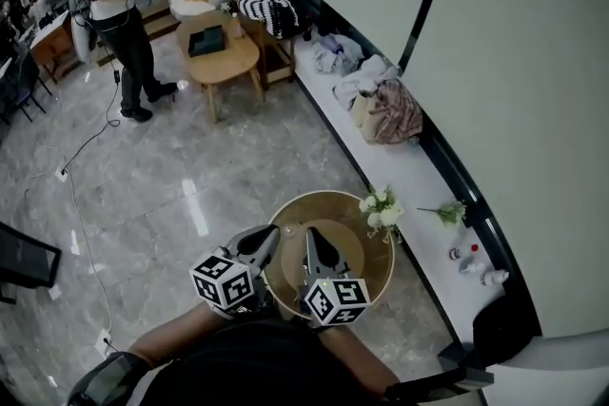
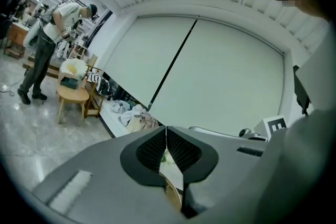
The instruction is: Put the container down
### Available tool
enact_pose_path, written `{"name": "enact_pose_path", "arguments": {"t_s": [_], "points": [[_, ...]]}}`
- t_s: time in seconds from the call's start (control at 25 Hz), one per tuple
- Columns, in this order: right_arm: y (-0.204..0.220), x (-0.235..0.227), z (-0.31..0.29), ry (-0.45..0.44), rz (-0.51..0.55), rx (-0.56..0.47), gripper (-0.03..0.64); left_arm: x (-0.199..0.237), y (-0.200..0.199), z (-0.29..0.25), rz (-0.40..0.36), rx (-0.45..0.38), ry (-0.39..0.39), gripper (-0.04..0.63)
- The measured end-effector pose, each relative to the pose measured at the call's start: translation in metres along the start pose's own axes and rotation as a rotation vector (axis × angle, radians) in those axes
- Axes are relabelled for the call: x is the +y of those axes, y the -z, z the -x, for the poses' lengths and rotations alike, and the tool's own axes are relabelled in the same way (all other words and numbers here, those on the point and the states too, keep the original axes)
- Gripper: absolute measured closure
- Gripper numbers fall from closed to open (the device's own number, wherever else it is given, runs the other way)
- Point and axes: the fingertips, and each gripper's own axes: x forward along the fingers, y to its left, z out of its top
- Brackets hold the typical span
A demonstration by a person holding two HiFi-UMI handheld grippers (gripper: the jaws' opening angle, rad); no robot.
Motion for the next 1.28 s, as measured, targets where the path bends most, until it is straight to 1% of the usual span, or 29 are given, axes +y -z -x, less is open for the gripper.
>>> {"name": "enact_pose_path", "arguments": {"t_s": [0.24,0.48,0.8,1.0,1.28], "points": [[-0.019,0.023,-0.005,-0.041,0.081,-0.045,0.615,-0.001,-0.015,0.017,-0.032,-0.050,-0.019,0.588],[-0.024,0.039,-0.006,-0.074,0.119,-0.058,0.615,0.004,-0.023,0.032,-0.039,-0.094,-0.049,0.588],[-0.030,0.063,-0.007,-0.118,0.154,-0.075,0.615,0.008,-0.027,0.047,-0.039,-0.119,-0.063,0.588],[-0.035,0.067,-0.003,-0.108,0.174,-0.093,0.615,0.008,-0.027,0.049,-0.032,-0.121,-0.053,0.588],[-0.042,0.066,0.008,-0.078,0.195,-0.116,0.615,-0.004,-0.027,0.042,-0.039,-0.107,-0.007,0.588]]}}
